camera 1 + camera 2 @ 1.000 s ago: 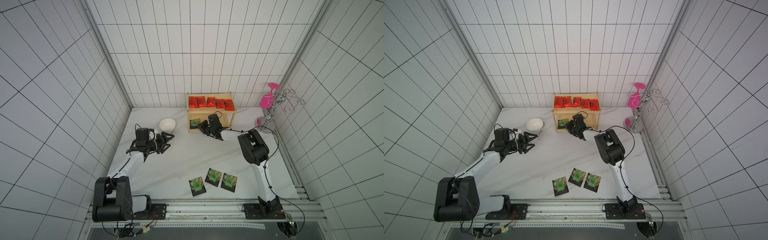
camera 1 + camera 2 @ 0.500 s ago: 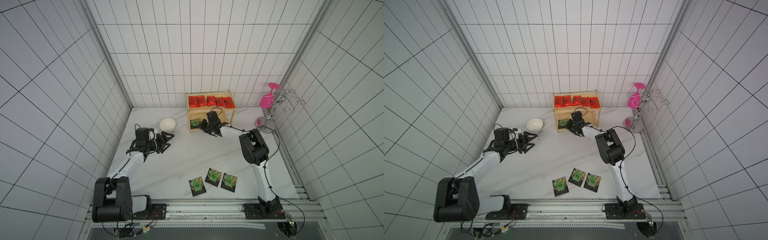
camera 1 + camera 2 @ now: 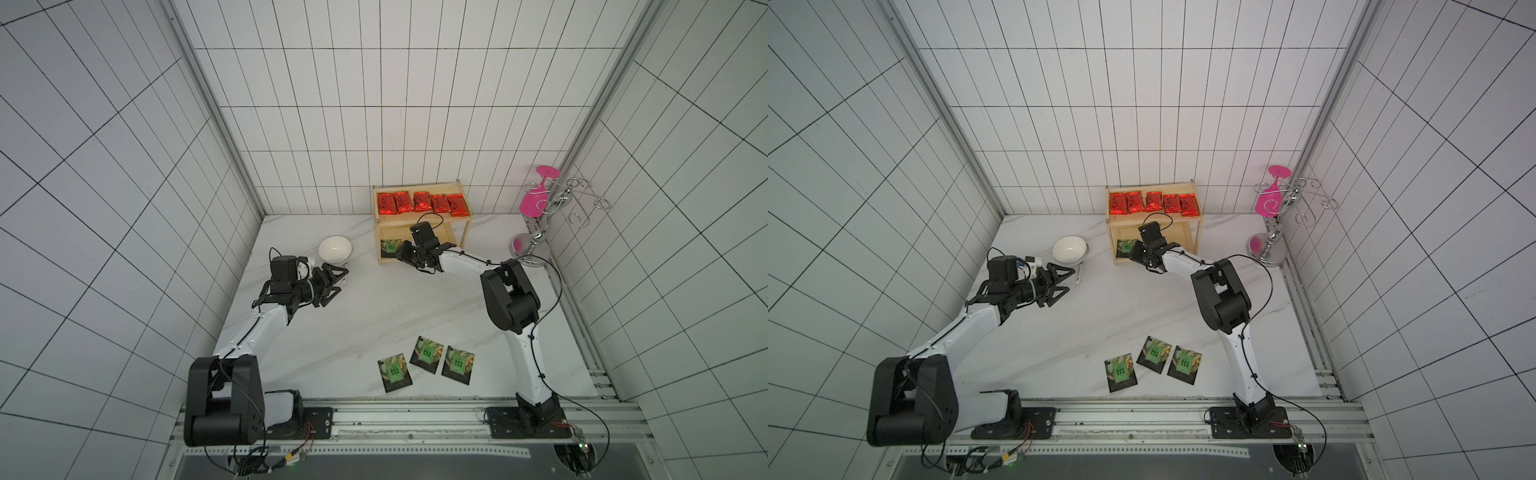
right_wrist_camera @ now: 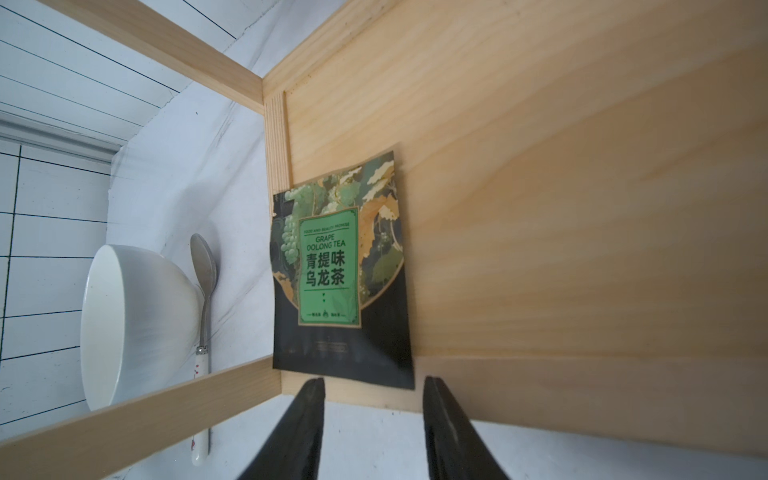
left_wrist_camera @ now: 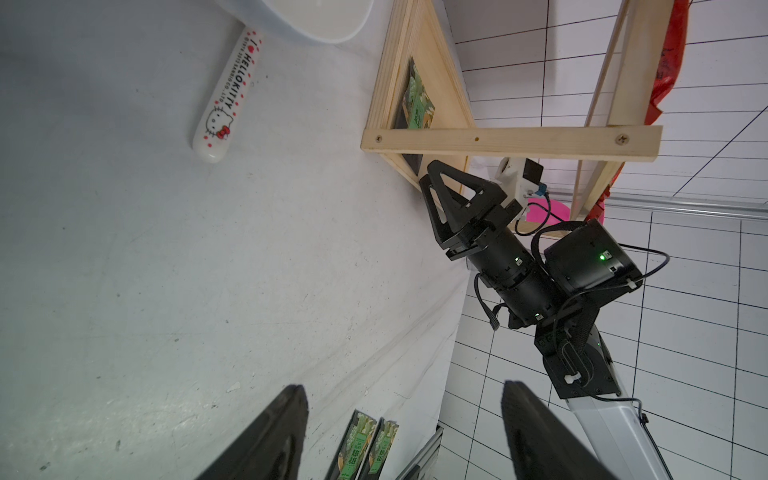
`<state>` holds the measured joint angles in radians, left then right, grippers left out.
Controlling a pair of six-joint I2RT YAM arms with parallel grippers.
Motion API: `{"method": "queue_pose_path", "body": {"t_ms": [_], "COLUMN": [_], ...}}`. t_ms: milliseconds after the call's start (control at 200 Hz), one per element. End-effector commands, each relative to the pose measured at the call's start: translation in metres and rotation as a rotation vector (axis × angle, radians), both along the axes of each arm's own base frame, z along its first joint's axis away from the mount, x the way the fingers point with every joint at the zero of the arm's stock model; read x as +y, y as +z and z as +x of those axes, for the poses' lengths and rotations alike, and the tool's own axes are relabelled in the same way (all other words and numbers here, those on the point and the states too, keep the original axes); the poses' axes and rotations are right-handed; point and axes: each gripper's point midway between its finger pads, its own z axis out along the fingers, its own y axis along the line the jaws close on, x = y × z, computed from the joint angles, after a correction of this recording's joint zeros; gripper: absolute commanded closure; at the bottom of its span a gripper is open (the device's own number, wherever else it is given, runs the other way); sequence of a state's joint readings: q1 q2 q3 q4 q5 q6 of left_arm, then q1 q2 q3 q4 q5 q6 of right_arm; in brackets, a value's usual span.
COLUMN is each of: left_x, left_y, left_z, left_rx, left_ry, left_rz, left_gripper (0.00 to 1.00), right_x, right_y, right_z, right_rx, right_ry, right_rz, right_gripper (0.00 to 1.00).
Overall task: Place the tea bags on the shelf by color
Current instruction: Place the tea bag on the shelf, then move the tea bag to the center of the board.
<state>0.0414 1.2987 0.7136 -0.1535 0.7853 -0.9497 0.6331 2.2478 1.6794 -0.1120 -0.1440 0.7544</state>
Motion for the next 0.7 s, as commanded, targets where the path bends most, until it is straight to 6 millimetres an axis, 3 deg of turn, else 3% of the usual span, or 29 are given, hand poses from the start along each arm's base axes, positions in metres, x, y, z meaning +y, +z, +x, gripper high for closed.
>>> {"method": "queue_pose_path", "body": {"t_ms": [0, 165, 325, 535, 600, 695], "left_x": [0.003, 0.001, -0.011, -0.022, -0.026, -0.036], "left_y": [0.002, -0.001, -0.02, -0.04, -0.043, -0.04], "left_z": [-0.001, -0.007, -0.029, -0.058, -0.061, -0.062], "left_rx": [-0.026, -0.012, 0.043, 0.072, 0.058, 0.007], "left_ry": [0.011, 0.004, -0.022, -0.066, -0.082, -0.121], "left_rz": [0.015, 0.078, 0.175, 0.244, 0.238, 0.258], "left_gripper": [0.23, 0.23, 0.23, 0.23, 0.23, 0.23], "right_x": [-0.004, 0.001, -0.011, -0.04, -0.045, -0.047], "right_y": [0.016, 0.049, 0.069, 0.046, 0.039, 0.022], "right_z": [-0.012, -0.049, -0.126, -0.26, -0.29, -0.325], "right_rx": [-0.028, -0.121, -0.307, -0.627, -0.648, -0.645], "right_ry": [0.032, 0.161, 0.356, 0.617, 0.671, 0.752], "right_rz": [-0.039, -0.037, -0.163, -0.349, -0.374, -0.425], "right_gripper": [0.53, 0.53, 0.52, 0.39, 0.52, 0.51]}}
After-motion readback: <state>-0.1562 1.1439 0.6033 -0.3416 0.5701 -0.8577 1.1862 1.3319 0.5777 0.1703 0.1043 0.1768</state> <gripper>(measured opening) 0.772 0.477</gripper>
